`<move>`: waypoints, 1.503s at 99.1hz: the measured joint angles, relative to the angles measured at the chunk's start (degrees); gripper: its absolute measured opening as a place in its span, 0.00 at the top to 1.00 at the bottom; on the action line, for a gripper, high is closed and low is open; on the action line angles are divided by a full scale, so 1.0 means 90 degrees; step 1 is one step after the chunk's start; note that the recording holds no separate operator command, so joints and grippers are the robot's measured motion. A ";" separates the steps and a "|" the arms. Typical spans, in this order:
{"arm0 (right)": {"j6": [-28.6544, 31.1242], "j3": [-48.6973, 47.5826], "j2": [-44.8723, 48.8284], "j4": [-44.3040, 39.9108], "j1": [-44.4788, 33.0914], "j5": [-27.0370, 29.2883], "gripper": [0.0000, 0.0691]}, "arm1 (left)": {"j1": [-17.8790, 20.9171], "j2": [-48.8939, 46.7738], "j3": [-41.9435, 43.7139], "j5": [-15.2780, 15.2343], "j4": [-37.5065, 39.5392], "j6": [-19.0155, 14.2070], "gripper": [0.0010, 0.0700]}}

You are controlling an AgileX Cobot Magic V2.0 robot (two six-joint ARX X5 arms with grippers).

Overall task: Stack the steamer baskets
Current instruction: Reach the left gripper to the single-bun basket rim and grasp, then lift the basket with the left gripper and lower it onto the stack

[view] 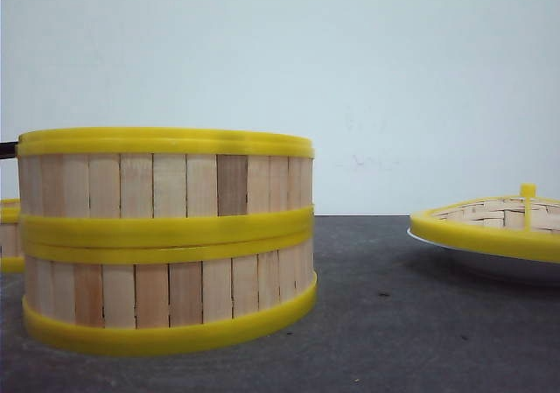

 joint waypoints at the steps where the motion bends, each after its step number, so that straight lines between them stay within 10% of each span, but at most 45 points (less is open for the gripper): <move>1: 0.0000 0.0000 0.0000 0.0000 0.0000 0.0000 0.51 | 0.0002 0.0005 0.0019 0.0005 -0.0036 0.0000 0.97; 57: 0.0000 0.0000 0.0000 0.0000 0.0000 -0.0002 0.51 | 0.0061 -0.0287 0.1809 0.0962 -0.1545 0.0102 0.97; 92: 0.0000 0.0000 0.0000 0.0000 0.0000 -0.0002 0.51 | 0.0017 -0.1770 0.2176 0.2443 -0.2438 0.0177 0.97; 149: 0.0002 0.0000 0.0000 0.0000 0.0000 -0.0002 0.51 | -0.1574 -0.2691 0.2176 0.2822 -0.4408 0.1258 0.97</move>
